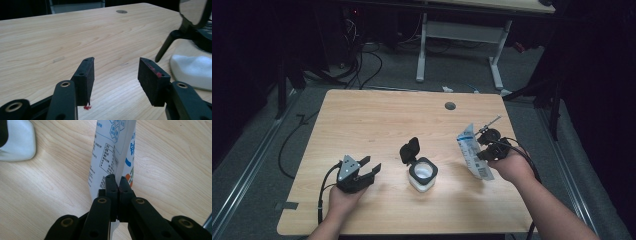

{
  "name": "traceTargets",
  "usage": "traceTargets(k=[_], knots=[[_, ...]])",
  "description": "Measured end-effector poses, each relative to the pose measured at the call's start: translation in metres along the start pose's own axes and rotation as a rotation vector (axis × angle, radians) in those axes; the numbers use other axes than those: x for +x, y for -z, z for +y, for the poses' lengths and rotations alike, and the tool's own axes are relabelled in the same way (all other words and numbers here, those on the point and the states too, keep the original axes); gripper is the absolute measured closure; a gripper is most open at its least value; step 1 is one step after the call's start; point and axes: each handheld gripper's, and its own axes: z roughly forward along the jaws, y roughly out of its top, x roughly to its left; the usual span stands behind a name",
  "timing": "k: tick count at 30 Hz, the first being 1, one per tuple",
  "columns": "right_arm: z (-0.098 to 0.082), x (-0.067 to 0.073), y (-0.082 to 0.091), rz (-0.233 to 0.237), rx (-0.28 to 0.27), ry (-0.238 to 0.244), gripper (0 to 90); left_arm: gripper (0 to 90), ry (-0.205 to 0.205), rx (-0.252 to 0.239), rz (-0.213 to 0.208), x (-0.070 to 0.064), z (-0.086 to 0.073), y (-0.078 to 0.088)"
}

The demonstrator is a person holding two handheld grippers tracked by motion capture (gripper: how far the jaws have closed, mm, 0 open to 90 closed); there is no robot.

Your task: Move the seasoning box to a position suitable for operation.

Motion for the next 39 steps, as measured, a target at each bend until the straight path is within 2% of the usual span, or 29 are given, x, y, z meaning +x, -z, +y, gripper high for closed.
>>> traceTargets(k=[2, 6, 11, 17, 25, 30, 34, 39], knots=[[-0.002, -0.001, -0.001, 0.003, -0.017, -0.011, 89.4, 47.5, -0.011, 0.013, 0.016, 0.004, -0.001, 0.001], [-0.004, -0.002, -0.001, 0.009, -0.041, -0.023, 89.3, 47.4, 0.003, 0.039, 0.022, 0.014, -0.003, 0.004], [-0.007, -0.003, 0.001, -0.006, -0.072, -0.028, 89.3, 47.4, 0.017, 0.030, 0.049, 0.021, -0.005, 0.008], [-0.010, -0.005, 0.007, -0.012, -0.118, -0.045, 89.3, 48.3, 0.037, 0.043, 0.069, 0.030, -0.006, 0.012], [-0.019, -0.006, -0.001, -0.005, -0.126, -0.055, 89.3, 48.5, 0.032, 0.056, 0.073, 0.031, -0.007, 0.011], [-0.025, -0.008, -0.003, 0.008, -0.156, -0.082, 89.3, 48.5, 0.043, 0.060, 0.067, 0.032, -0.008, 0.011], [-0.028, -0.008, -0.003, -0.003, -0.177, -0.087, 89.3, 48.5, 0.047, 0.063, 0.064, 0.033, -0.008, 0.011], [-0.034, -0.007, -0.006, 0.005, -0.225, -0.107, 89.3, 48.4, 0.049, 0.067, 0.063, 0.034, -0.009, 0.010]])
